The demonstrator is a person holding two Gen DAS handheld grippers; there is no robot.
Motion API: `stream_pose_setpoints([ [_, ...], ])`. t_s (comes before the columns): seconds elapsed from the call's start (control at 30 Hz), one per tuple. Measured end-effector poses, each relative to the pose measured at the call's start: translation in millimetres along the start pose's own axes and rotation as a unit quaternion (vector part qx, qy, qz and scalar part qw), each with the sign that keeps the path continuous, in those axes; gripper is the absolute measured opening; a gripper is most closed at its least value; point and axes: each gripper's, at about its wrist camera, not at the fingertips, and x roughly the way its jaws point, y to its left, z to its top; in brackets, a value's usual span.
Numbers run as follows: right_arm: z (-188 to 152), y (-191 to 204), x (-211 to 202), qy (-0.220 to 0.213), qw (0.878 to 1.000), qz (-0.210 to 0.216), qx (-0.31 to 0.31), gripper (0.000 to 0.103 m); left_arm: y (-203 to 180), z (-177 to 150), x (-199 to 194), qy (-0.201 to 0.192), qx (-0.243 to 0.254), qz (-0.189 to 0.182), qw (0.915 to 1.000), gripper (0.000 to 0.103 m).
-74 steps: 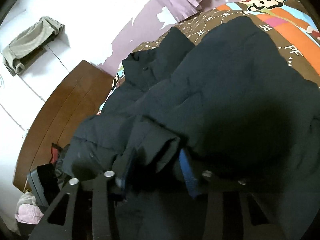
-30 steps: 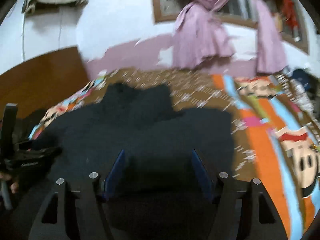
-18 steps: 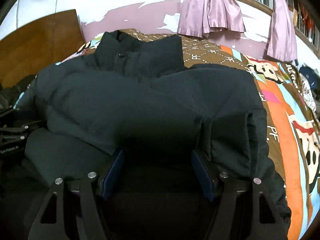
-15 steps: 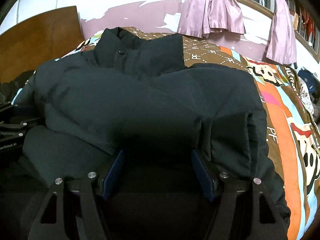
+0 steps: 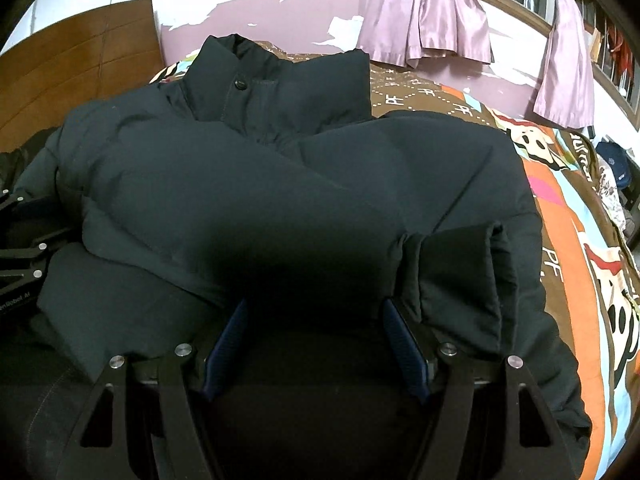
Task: Fold large clothes
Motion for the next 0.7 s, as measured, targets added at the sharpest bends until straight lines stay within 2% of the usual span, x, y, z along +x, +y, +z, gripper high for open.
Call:
stream_pose_setpoints([
  [0.27,0.1,-0.4,-7.8,-0.011,1.000,0.005,0.003,0.069,-1.7,0.9,-5.3,-0.005,-0.004,-0.001,1.0000,0.052],
  [0.37,2.5,-3.6,-19.6,-0.013,1.000,0.015,0.010,0.071,5.9,6.8,-11.3,0.005,-0.019,-0.026,0.9995,0.055],
  [0.43,3.5,-3.0,-34.3,-0.012,1.000,0.016,0.003,0.074,12.2,11.4,-18.6,0.013,-0.038,-0.048,0.9981,0.063],
  [0.5,4.9,-0.6,-47.4,-0.009,1.000,0.016,-0.010,0.079,19.9,14.8,-28.3,0.028,-0.067,-0.074,0.9946,0.065],
  [0.6,12.4,-3.4,-83.9,-0.016,1.000,0.024,-0.011,0.080,26.0,20.0,-46.0,0.061,-0.104,-0.112,0.9864,0.065],
  [0.7,20.5,-10.5,-121.8,-0.026,0.999,0.038,0.010,0.085,30.3,27.1,-77.2,0.078,-0.124,-0.123,0.9814,0.065],
])
